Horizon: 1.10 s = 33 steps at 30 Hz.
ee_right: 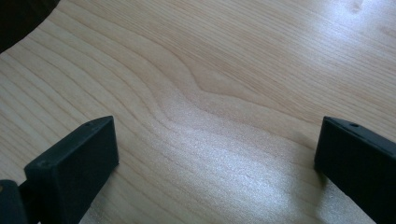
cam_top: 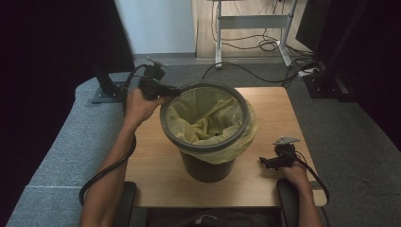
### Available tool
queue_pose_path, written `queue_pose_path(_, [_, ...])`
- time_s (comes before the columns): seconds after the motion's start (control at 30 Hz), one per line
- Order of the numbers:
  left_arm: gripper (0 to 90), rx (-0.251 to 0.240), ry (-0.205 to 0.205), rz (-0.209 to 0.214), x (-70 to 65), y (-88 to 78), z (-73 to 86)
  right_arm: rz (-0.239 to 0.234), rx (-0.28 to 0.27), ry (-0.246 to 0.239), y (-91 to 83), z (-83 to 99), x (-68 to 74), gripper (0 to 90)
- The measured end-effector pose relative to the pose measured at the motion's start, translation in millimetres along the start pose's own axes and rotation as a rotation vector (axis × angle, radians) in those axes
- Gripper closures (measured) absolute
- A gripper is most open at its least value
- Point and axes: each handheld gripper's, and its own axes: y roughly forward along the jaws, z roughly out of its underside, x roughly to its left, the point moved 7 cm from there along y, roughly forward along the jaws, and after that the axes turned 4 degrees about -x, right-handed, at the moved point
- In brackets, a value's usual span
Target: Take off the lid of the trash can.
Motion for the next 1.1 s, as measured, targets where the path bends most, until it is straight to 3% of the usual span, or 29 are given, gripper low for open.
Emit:
queue_pose_path(0.3, [76.8, -0.011, -0.042, 0.012, 13.6, -13.4, 10.8, 0.0, 0.0, 0.0, 0.0, 0.0, 0.0, 0.0])
queue_pose_path(1.1, [76.9, -0.04, -0.122, -0.017, 45.1, -43.8, 32.4, 0.0, 0.0, 0.0, 0.0, 0.0, 0.0, 0.0])
